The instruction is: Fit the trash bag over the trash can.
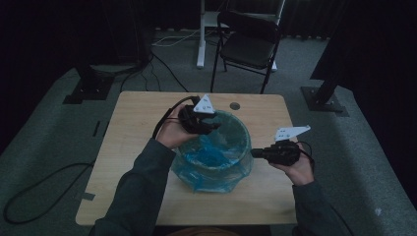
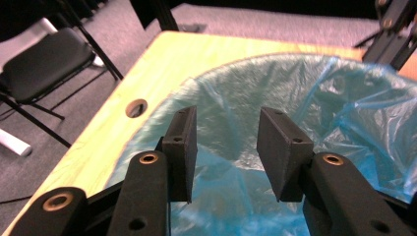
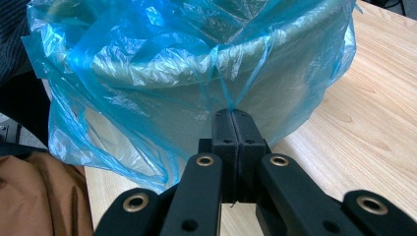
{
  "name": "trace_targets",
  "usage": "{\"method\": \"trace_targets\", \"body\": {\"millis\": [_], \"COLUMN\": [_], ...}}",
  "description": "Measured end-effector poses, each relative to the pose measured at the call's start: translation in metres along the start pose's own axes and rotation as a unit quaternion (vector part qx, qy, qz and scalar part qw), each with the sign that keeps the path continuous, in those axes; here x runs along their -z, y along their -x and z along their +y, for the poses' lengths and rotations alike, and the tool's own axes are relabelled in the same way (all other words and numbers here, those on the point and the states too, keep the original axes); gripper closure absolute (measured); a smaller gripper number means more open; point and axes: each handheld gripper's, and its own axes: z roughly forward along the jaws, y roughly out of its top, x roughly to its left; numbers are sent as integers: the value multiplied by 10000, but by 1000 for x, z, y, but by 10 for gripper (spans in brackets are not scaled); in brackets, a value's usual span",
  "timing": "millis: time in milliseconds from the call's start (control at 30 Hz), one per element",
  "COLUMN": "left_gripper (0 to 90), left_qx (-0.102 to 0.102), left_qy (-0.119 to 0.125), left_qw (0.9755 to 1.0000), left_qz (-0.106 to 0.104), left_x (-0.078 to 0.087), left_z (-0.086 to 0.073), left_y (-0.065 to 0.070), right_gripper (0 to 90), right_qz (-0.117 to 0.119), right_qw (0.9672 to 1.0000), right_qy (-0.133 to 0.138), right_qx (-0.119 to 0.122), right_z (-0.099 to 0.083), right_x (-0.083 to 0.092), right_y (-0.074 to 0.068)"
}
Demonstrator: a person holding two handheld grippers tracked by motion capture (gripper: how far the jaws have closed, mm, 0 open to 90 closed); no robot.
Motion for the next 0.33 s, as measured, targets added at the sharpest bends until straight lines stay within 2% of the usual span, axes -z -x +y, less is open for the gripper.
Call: {"method": "trace_targets", "body": {"millis": [100, 333], "left_gripper": [592, 588], "left_qx": [160, 208], "left_qy": [211, 437], "left_qw": [9996, 9985], "left_qz": [53, 250], "left_x": [12, 33], "left_z": [-4, -8], "left_y": [-4, -5], "right_gripper": [900, 897], "right_qz": [-3, -4], "right_qw": [10000, 10000], "right_qy": [-1, 19], "right_qx": [1, 3], "right_z": [0, 0], "right_x": [0, 1], "right_y": [0, 0]}}
